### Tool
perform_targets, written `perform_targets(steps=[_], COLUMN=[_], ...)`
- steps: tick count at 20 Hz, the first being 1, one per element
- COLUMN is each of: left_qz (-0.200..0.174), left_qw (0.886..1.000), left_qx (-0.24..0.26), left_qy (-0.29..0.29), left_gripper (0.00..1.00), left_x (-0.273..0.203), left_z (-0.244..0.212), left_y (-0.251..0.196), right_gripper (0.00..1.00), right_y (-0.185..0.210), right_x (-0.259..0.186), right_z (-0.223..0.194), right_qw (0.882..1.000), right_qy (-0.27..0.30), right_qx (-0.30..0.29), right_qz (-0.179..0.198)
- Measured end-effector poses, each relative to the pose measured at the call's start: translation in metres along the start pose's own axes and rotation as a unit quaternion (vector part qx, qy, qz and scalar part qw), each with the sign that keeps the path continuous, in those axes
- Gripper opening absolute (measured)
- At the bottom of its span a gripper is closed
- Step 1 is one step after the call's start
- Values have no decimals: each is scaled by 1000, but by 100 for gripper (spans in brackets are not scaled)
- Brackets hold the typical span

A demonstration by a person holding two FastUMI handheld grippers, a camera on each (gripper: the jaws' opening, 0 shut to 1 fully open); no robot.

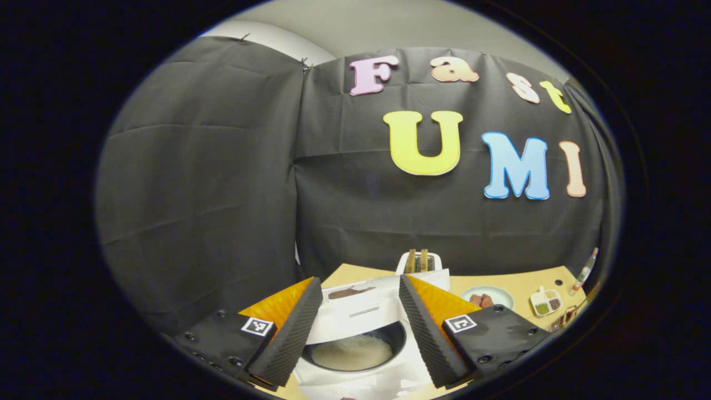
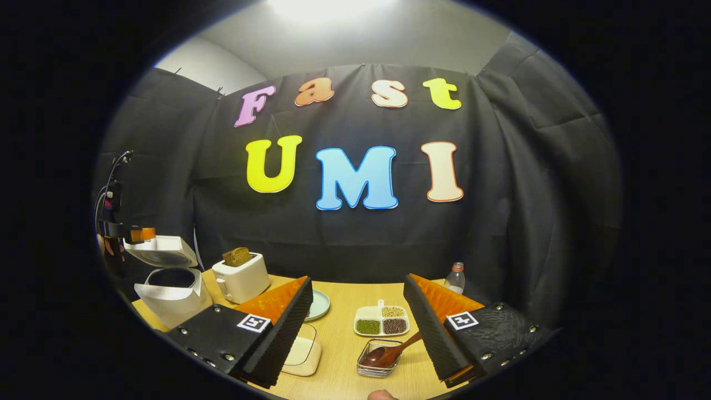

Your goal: Close the left gripper, press the button to open the rice cooker; take a wooden spoon from the chopstick holder with the right hand, scoop a spoonful of rice and pour it into the rice cooker, then put the wooden spoon back into the chopstick holder.

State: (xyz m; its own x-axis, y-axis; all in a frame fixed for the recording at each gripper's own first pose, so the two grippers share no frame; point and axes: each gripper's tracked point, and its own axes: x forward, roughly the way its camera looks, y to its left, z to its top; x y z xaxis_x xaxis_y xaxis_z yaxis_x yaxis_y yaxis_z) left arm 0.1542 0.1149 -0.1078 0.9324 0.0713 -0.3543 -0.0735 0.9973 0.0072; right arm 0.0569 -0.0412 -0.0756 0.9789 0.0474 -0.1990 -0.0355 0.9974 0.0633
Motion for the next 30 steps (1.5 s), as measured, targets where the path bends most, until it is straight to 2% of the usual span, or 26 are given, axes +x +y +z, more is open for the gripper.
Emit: perform_targets(steps=[4, 7, 8, 9, 10, 11, 12, 16, 17, 18, 19, 21, 23, 24, 25, 27, 30], left_qz=[-3, -6, -6, -6, -6, -5, -5, -6, -6, -6, -5, -10, -12, -13, -14, -21, -36], left_qw=[1000, 999, 999, 999, 999, 998, 998, 995, 994, 994, 993, 991, 992, 993, 994, 996, 998], left_qx=[3, -3, -7, -9, -11, -12, -12, -21, -23, -24, -23, -19, -23, -26, -16, 11, 13], left_qy=[24, 43, 47, 50, 53, 54, 58, 93, 103, 111, 117, 130, 124, 115, 103, 91, 49], left_gripper=[100, 92, 92, 96, 92, 100, 96, 96, 92, 92, 96, 96, 98, 95, 98, 98, 96], left_x=[-10, -16, -16, -16, -16, -15, -14, -11, -10, -8, -7, -7, 1, -1, -4, -4, -18], left_z=[-29, -50, -56, -60, -64, -67, -71, -102, -110, -118, -124, -134, -137, -134, -131, -127, -94], left_y=[-9, -14, -15, -15, -16, -17, -17, -20, -21, -22, -22, -22, -21, -21, -20, -26, -43], right_gripper=[100, 99, 99, 99, 99, 99, 99, 99, 99, 99, 99, 99, 99, 99, 99, 99, 99], right_y=[-2, -5, -7, -9, -10, -12, -13, -19, -20, -22, -23, -25, -22, -21, -18, -13, -8], right_x=[2, 3, 2, 4, 3, 3, 2, 1, 2, 1, 1, 0, 0, -1, -1, -4, -6], right_z=[-1, -6, -7, -7, -6, -7, -7, -10, -12, -12, -14, -17, -18, -18, -18, -11, 2], right_qw=[1000, 1000, 1000, 1000, 1000, 1000, 1000, 1000, 1000, 1000, 1000, 1000, 1000, 1000, 1000, 1000, 1000], right_qy=[0, 2, 4, 4, 4, 3, 3, 5, 6, 7, 9, 11, 15, 14, 13, 7, -7], right_qx=[3, 6, 7, 8, 9, 10, 11, 9, 8, 8, 7, 6, 7, 6, 5, 7, 12], right_qz=[7, 9, 9, 8, 7, 6, 5, 2, 1, 0, -1, -2, 0, 2, 3, 8, 11])
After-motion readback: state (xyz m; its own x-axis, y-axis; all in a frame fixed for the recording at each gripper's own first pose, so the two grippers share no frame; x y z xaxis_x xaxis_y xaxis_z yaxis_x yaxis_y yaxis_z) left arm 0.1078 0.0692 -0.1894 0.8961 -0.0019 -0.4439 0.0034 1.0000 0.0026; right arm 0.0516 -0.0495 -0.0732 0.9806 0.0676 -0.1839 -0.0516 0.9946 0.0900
